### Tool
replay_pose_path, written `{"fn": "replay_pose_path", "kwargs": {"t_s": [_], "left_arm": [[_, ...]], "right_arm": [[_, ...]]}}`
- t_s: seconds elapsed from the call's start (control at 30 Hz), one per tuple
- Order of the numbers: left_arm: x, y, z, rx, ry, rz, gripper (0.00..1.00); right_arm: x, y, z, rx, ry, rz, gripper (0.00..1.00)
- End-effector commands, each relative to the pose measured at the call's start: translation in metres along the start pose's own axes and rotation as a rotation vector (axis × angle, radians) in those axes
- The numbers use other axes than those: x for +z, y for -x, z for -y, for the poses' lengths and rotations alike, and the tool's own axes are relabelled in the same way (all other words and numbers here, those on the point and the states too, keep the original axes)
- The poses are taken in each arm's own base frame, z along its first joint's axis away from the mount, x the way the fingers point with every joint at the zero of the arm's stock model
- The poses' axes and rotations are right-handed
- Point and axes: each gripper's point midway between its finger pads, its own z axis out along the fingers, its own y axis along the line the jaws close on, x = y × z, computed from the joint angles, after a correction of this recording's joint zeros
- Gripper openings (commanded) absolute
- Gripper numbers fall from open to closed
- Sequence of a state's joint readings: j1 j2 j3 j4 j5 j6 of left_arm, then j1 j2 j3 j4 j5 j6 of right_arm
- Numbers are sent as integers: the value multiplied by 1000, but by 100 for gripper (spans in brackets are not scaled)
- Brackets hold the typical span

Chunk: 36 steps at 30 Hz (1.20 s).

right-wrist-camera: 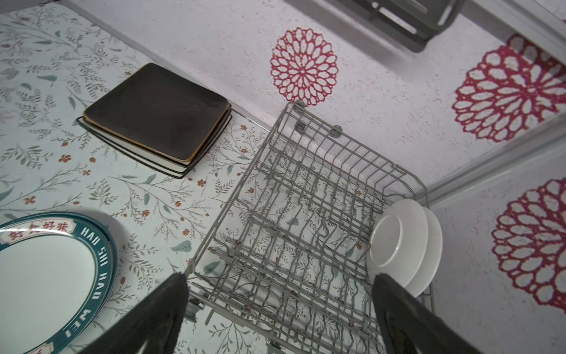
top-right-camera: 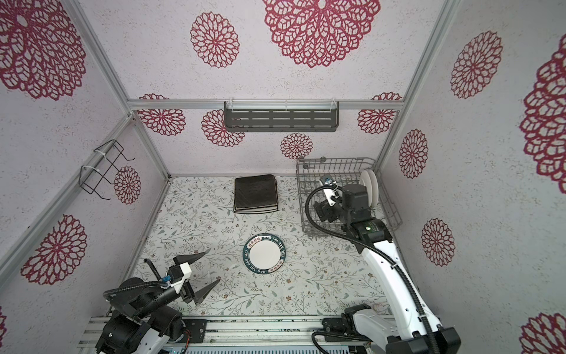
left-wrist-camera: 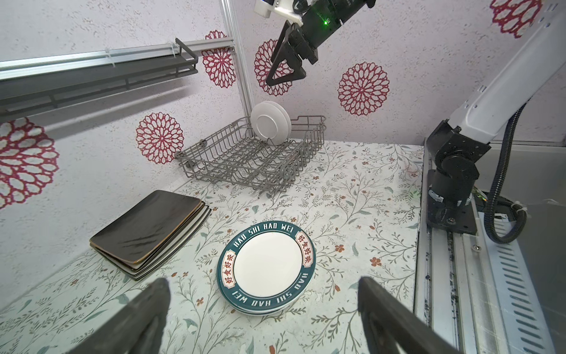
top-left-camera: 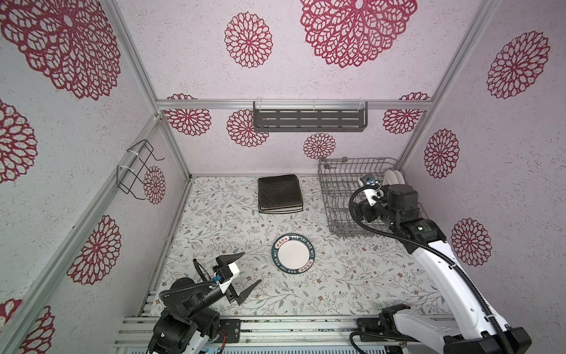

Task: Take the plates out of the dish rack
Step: 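Move the right gripper back to the rack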

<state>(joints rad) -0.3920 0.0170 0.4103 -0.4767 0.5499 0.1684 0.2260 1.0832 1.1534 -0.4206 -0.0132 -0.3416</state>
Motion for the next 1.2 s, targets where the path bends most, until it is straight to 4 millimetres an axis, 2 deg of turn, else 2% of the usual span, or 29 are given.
{"fn": "replay_pose_path", "kwargs": {"t_s": [0.0,0.2,0.23,0.3,0.4,0.53,0.73,0.87,1.17], "left_arm": [[-1,1,0,27,6,11,97],[0,0,-3,25,19,7,97],[0,0,-2,23,17,6,97],[0,-1,-3,23,22,4,97],[0,0,-5,23,31,5,97],[0,-1,-5,23,33,4,97],[0,0,-5,21,29,4,97],[0,-1,-5,20,33,2,97],[2,-3,-7,13,36,-9,97]], "right_arm": [[-9,10,8,64,48,55,92],[2,-3,50,197,32,64,80],[5,-5,57,227,39,75,77],[13,-11,71,292,63,85,63],[24,-16,85,339,94,77,55],[40,-26,108,387,94,50,51],[65,-53,145,471,71,-6,44],[72,-70,168,512,35,-30,40],[93,-93,187,561,34,-80,28]]}}
